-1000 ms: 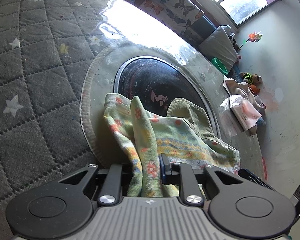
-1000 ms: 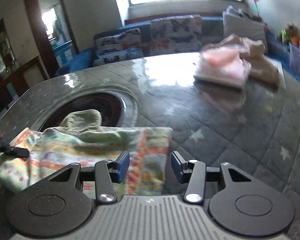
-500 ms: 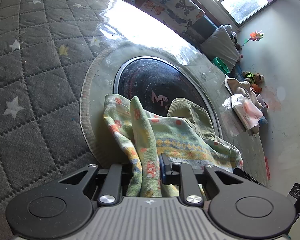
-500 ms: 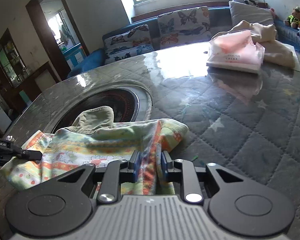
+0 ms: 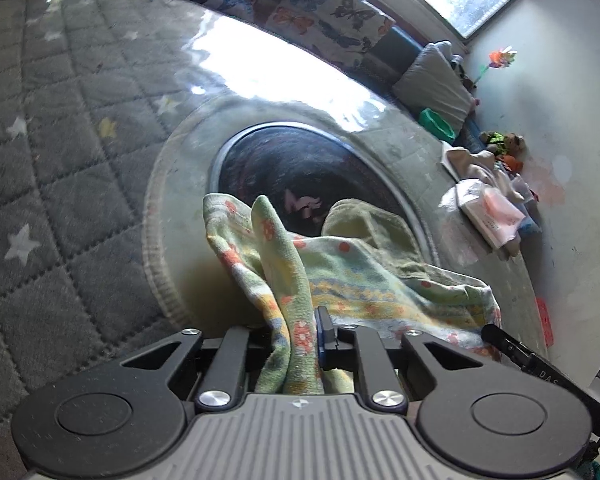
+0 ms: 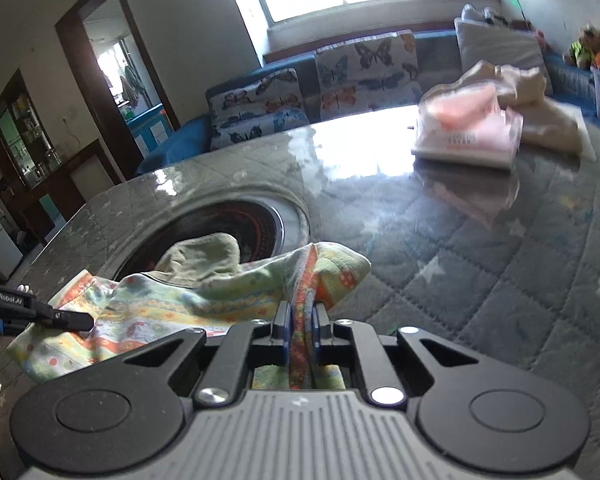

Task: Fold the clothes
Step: 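Grasp the shirt edge with the right gripper beside the left gripper, then lift the shirt with both grippers and carry it off the inset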

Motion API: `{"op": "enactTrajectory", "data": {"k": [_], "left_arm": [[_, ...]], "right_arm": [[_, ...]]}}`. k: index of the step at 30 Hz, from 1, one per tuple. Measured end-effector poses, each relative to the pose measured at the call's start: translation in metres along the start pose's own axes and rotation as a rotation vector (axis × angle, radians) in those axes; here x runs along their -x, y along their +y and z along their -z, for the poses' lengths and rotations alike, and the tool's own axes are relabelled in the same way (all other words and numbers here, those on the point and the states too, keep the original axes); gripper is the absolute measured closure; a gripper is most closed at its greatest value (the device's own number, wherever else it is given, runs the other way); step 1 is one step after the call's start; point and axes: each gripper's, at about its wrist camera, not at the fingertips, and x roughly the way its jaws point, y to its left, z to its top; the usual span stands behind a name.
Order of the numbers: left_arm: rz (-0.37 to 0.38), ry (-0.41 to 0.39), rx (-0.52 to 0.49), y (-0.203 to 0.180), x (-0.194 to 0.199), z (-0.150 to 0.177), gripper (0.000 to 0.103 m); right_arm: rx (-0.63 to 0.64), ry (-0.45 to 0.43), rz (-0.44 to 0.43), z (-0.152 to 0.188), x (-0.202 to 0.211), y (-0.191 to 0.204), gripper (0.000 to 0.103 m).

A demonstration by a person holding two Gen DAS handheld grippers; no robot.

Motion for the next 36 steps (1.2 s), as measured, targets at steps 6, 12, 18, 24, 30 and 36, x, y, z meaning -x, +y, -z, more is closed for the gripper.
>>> {"op": "enactTrajectory", "data": {"k": [6, 12, 18, 24, 30, 36], "left_arm": [[0.032, 0.002, -0.061, -0.024, -0.001, -0.003, 0.089], [0.071, 0.025, -0.124, -0.057, -0.012, -0.001, 0.089], [0.104, 0.03, -0.185, -0.096, -0.023, -0.002, 0.089], [0.099, 0.032, -0.235, -0.118, -0.032, 0.001, 0.089], [0.069, 0.042, -0.214, -0.104, -0.032, 0.0, 0.089], [0.049, 0.058, -0.192, -0.094, -0.038, 0.001, 0.089]], "right_arm": [[0.024, -0.041, 0.026, -0.005, 0.02, 0.001, 0.094], [0.023, -0.076, 0.081, -0.008, 0.044, -0.013, 0.097], [0.008, -0.117, 0.157, -0.009, 0.075, -0.036, 0.103], [-0.039, -0.08, 0.188, -0.007, 0.087, -0.065, 0.103], [-0.182, -0.031, 0.116, 0.014, 0.067, -0.093, 0.083], [-0.25, -0.034, 0.053, 0.02, 0.052, -0.098, 0.064]]}}
